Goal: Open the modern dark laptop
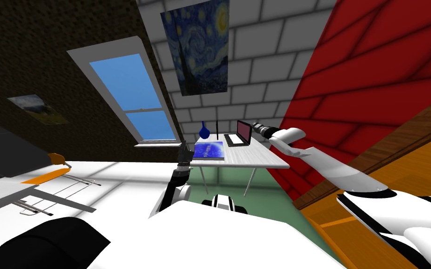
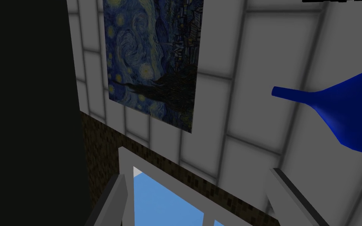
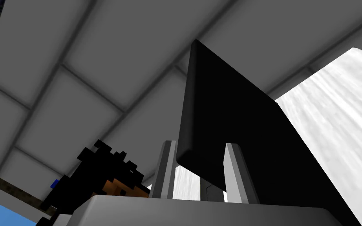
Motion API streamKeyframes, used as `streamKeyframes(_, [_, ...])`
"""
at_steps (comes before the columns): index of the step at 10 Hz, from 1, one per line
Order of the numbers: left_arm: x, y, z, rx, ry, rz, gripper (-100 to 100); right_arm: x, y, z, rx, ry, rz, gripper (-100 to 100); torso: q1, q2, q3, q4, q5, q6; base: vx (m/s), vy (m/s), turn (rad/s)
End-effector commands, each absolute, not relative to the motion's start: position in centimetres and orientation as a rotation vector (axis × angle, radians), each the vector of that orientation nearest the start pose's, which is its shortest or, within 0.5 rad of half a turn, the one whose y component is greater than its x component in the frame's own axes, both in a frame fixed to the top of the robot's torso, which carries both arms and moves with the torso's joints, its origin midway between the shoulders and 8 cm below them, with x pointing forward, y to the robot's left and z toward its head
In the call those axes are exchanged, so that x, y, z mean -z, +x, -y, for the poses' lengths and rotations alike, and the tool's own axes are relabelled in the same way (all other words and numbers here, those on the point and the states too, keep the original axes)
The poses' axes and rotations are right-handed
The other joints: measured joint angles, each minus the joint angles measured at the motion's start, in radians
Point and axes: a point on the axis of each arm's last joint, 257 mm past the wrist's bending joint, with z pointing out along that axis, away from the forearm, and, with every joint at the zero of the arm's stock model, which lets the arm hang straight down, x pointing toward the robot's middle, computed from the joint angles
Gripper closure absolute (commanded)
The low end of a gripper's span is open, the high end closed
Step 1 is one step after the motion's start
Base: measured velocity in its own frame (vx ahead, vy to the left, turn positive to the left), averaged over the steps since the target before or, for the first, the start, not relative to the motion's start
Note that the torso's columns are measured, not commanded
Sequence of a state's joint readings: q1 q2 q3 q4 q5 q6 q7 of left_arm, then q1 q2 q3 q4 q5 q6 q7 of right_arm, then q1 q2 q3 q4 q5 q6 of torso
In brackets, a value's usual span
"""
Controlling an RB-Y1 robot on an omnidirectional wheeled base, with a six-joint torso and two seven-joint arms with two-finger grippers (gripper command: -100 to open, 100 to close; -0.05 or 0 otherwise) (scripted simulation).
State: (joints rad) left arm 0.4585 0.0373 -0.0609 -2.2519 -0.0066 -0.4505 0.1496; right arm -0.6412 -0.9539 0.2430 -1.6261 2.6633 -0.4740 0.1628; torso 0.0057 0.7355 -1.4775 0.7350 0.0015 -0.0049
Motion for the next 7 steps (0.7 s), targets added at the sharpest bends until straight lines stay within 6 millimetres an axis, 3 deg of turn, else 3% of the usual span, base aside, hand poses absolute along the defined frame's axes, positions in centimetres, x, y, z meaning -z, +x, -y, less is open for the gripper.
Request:
streamKeyframes(1, [-1.5,36.4,-25.2,1.502,-0.729,-0.640,0,-6.2,64.0,29.1,1.697,-1.782,-0.515,100,-0.001,0.000,0.000,0.000,0.000,0.000,-0.007,0.052,0.021])
streamKeyframes(4, [-1.5,36.4,-25.2,1.502,-0.729,-0.640,0,-6.2,63.8,28.9,1.737,-1.809,-0.474,100,-0.004,0.001,0.001,0.002,-0.001,0.003,-0.001,0.052,0.016])
streamKeyframes(7, [-1.5,36.4,-25.2,1.502,-0.729,-0.640,0,-4.3,63.2,28.0,1.806,-1.885,-0.381,100,-0.008,0.001,0.001,0.001,-0.003,0.005,0.002,0.034,0.023])
